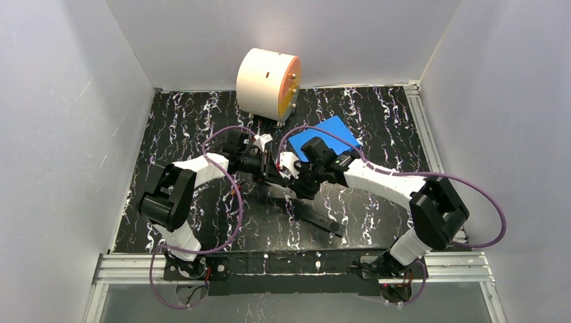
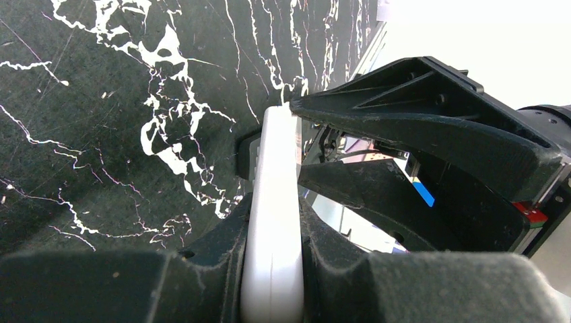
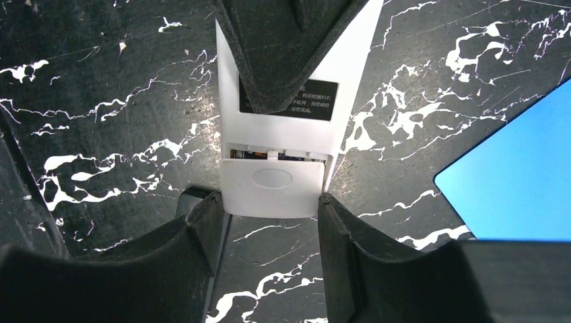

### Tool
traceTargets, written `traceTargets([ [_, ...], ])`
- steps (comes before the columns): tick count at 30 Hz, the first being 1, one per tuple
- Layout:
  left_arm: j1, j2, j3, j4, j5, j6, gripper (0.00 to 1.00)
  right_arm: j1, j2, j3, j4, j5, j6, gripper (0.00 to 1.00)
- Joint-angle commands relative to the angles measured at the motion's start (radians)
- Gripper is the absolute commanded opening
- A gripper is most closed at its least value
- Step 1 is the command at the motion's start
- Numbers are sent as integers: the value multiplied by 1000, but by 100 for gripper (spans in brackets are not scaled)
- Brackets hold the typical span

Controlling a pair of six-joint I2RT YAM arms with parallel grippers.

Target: Load the batteries into the remote control

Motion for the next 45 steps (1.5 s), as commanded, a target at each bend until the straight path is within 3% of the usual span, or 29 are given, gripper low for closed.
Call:
traceTargets([
  [1, -18, -59, -13, 1, 53, 4, 0, 6, 20, 58, 29, 5, 8, 42],
  [13, -20, -58, -13, 21, 71, -21, 0, 6, 34, 71, 28, 21, 30, 42],
  [25, -21, -46, 57, -78, 90, -50, 0, 13, 97, 138, -25, 133, 48, 40],
  [45, -27, -31, 37, 20, 155, -124, 0, 21, 90, 153, 99, 58, 114, 43],
])
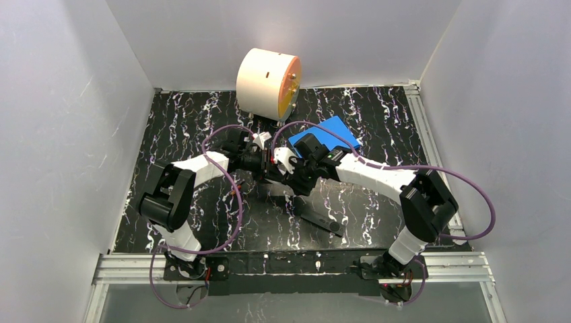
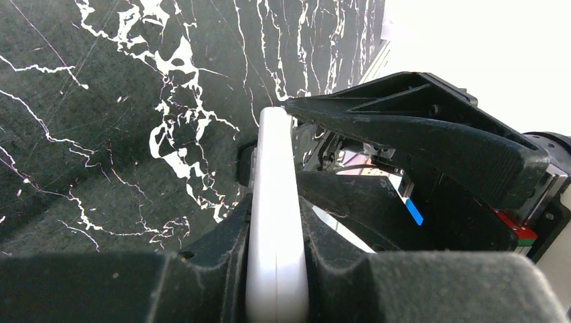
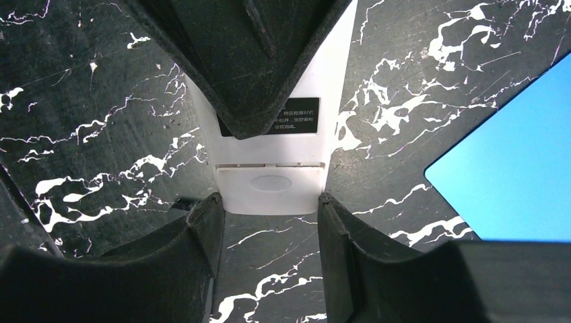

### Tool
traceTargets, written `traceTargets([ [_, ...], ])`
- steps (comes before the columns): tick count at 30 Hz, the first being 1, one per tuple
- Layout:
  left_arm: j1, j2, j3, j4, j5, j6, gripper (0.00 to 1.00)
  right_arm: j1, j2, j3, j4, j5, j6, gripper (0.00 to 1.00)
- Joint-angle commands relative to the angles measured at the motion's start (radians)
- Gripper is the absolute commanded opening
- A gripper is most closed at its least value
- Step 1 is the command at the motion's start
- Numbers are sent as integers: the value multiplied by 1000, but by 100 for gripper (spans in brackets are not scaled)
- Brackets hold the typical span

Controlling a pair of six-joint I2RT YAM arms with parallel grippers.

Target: Load the batteries into the remote control

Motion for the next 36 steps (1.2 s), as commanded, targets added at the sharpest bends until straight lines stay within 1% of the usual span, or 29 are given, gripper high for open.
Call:
traceTargets([
  [1, -25, -26, 12, 46, 202, -73, 0, 6, 2, 52, 160, -10, 41, 43],
  [7, -42, -12, 20, 46, 195, -81, 0, 15, 9, 68, 170, -4, 35, 43],
  [10, -60, -2, 33, 34, 181, -84, 0, 27, 25, 84, 150, 27, 18, 43],
  [12, -69, 0, 42, 24, 168, -81, 0, 34, 45, 98, 126, 54, 8, 43],
  [16, -71, -6, 54, 26, 163, -86, 0, 35, 109, 163, 17, 101, 15, 43],
  [18, -72, -13, 48, 53, 171, -101, 0, 34, 115, 165, 7, 105, 16, 43],
  [22, -71, -7, 56, 51, 180, -105, 0, 34, 88, 149, 66, 99, 32, 43],
  [25, -71, -13, 55, 52, 181, -104, 0, 34, 78, 152, 92, 98, 42, 46],
  [30, -58, -27, 62, 68, 192, -134, 0, 34, 54, 136, 92, 95, 45, 52],
  [36, -6, -29, 94, 67, 235, -153, 0, 33, 7, 75, 68, 121, 32, 54],
])
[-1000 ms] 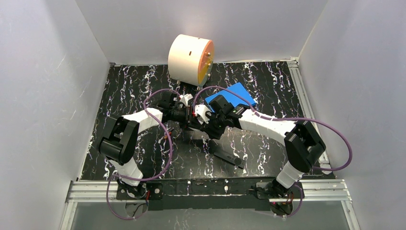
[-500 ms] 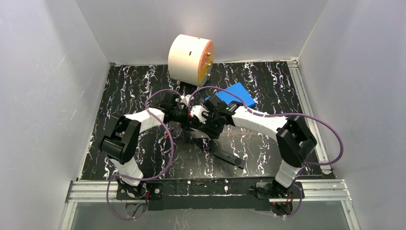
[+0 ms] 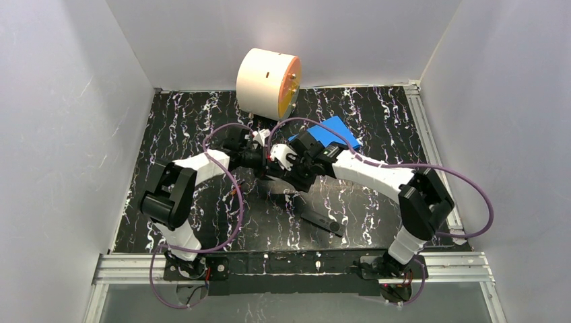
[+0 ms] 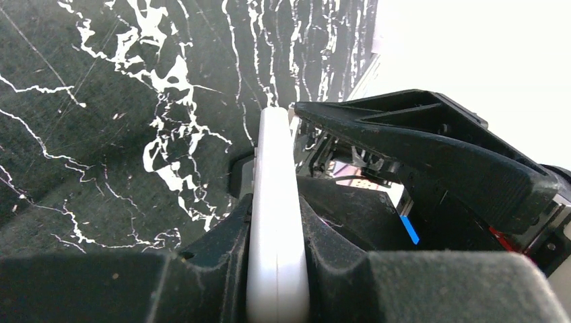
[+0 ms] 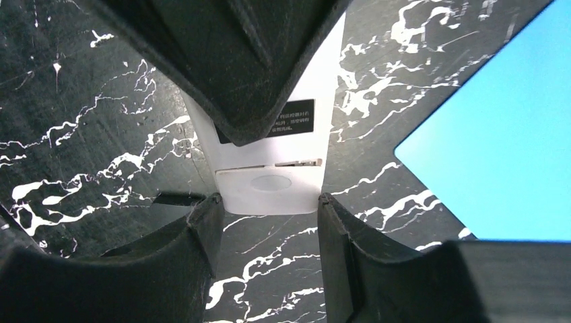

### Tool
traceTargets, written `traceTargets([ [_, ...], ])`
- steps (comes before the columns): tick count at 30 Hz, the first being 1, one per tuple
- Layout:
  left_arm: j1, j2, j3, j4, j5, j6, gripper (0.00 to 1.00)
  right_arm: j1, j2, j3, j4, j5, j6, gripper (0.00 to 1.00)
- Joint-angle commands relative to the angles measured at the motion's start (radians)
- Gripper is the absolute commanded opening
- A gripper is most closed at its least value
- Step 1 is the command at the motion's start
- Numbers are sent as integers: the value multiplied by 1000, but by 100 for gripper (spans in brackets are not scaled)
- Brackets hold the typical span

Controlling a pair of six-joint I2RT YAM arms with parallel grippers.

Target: Load the batteries into the remote control

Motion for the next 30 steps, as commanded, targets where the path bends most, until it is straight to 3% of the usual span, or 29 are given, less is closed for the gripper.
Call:
traceTargets([
  [1, 5, -41, 78, 36, 262, -96, 0, 10, -39, -20, 159, 10, 14, 54],
  [6, 19, -23, 99, 37, 299, -107, 0, 9, -45, -23, 149, 22, 19, 62],
  [20, 45, -24, 77, 20, 284, -79, 0, 1, -37, 37, 128, 63, 48, 68],
  [26, 86, 9, 75, -92, 187, 14, 0, -45, -159, -71, 280, 23, 212, 76],
  [30, 89, 43, 58, -138, 108, 64, 0, -105, -192, -125, 311, 46, 477, 79],
])
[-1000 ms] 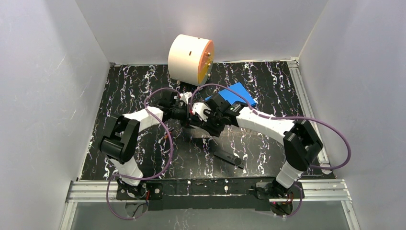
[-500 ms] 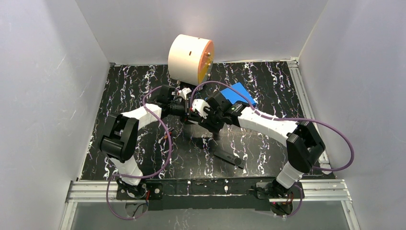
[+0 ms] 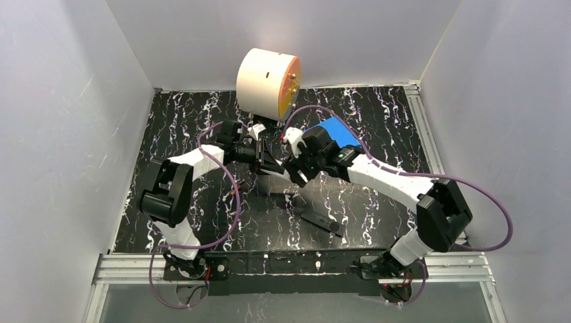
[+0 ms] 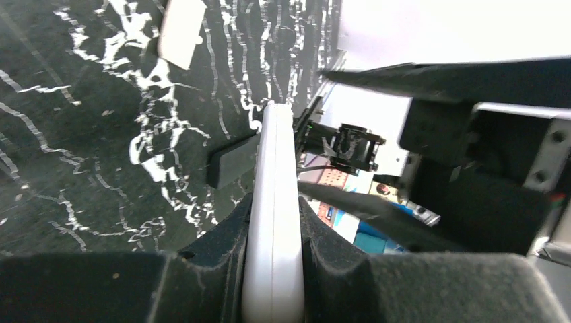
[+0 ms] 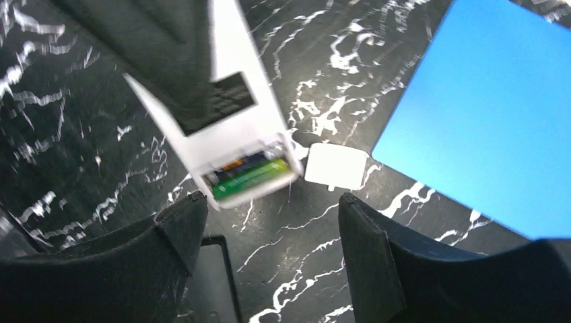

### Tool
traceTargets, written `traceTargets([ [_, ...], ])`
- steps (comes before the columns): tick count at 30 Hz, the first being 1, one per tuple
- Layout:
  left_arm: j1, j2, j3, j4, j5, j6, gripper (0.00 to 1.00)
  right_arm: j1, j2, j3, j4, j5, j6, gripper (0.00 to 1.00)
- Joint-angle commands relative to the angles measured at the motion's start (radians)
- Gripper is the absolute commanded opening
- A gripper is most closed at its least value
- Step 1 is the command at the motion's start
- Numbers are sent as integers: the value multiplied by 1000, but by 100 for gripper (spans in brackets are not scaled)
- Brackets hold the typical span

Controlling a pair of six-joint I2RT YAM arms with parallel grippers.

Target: Load the batteries into the remote control

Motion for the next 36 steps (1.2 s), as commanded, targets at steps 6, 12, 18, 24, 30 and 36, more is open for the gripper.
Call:
traceTargets([
  [6, 8, 42, -81, -57, -123, 88, 0, -118, 60, 57, -102, 230, 741, 72],
  [12, 8, -29, -151, -15, -199, 85, 0, -95, 259, 280, -379, 367, 1042, 68],
  [18, 13, -97, -175, -39, -234, 109, 0, -90, 461, 478, -564, 406, 1226, 51],
  [24, 22, -156, -197, -76, -252, 139, 0, -76, 515, 551, -673, 435, 1338, 46],
  [30, 30, -209, -220, -93, -277, 154, 0, -76, 608, 645, -710, 420, 1374, 46],
  [36, 36, -240, -245, -94, -283, 156, 0, -76, 636, 663, -701, 402, 1388, 46],
])
